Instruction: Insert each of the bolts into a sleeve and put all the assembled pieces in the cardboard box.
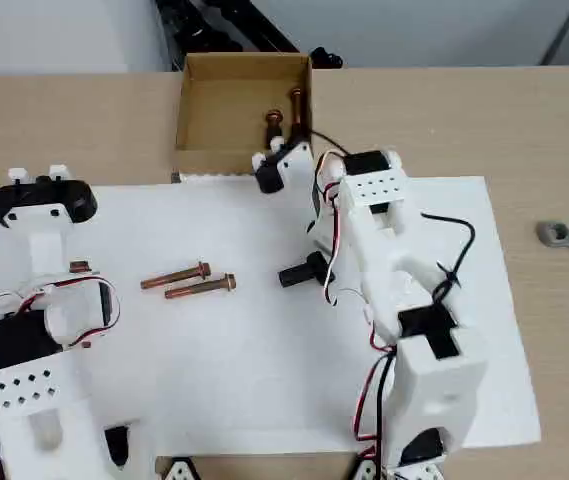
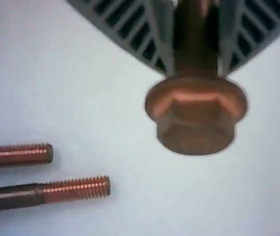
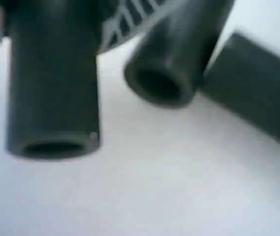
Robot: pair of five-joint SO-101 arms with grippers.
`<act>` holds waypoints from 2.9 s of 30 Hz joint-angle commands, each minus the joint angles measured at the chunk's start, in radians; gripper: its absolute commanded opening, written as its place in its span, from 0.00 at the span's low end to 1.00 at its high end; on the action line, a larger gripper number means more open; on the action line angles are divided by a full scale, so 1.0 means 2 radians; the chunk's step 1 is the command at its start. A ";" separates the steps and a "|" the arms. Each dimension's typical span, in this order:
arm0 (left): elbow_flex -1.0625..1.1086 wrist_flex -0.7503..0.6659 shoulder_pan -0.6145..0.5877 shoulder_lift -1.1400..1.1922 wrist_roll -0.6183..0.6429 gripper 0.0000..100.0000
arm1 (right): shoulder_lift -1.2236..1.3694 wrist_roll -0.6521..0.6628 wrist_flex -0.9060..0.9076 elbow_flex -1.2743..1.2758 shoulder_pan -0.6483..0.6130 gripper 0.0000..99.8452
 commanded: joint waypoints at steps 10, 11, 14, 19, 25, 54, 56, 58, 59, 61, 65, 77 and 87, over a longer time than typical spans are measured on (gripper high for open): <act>-0.003 -0.012 -0.001 -0.012 0.002 0.01 | -0.260 -0.032 0.061 -0.026 -0.016 0.00; -0.005 -0.017 0.000 -0.012 0.008 0.01 | -0.283 -0.044 0.060 -0.026 -0.016 0.00; -0.007 -0.048 0.000 -0.012 0.024 0.01 | -0.350 -0.080 0.061 -0.025 -0.016 0.00; -0.007 -0.105 0.001 -0.012 0.052 0.01 | -0.474 -0.136 0.068 0.004 -0.004 0.00; -0.011 -0.117 0.028 -0.011 0.054 0.01 | -0.674 -0.141 0.034 0.176 0.059 0.00; -0.061 -0.157 0.107 0.068 0.112 0.01 | -0.900 -0.349 -0.361 0.729 0.011 0.00; -0.074 -0.157 0.107 0.096 0.119 0.01 | -0.879 -0.374 -0.384 0.723 0.011 0.00; -0.086 -0.157 0.108 0.117 0.123 0.01 | -0.862 -0.397 -0.393 0.712 0.011 0.00; -0.092 -0.157 0.108 0.125 0.127 0.01 | -0.853 -0.407 -0.395 0.706 0.010 0.00; -0.103 -0.157 0.108 0.132 0.127 0.01 | -0.834 -0.425 -0.395 0.687 0.000 0.00; -0.126 -0.157 0.127 0.133 0.128 0.01 | -0.784 -0.461 -0.394 0.636 -0.028 0.00; -0.227 -0.157 0.190 0.135 0.173 0.01 | -0.582 -0.443 -0.461 0.555 -0.233 0.00; -0.323 -0.123 0.209 0.108 0.239 0.01 | -0.593 -0.407 -0.478 0.553 -0.234 0.00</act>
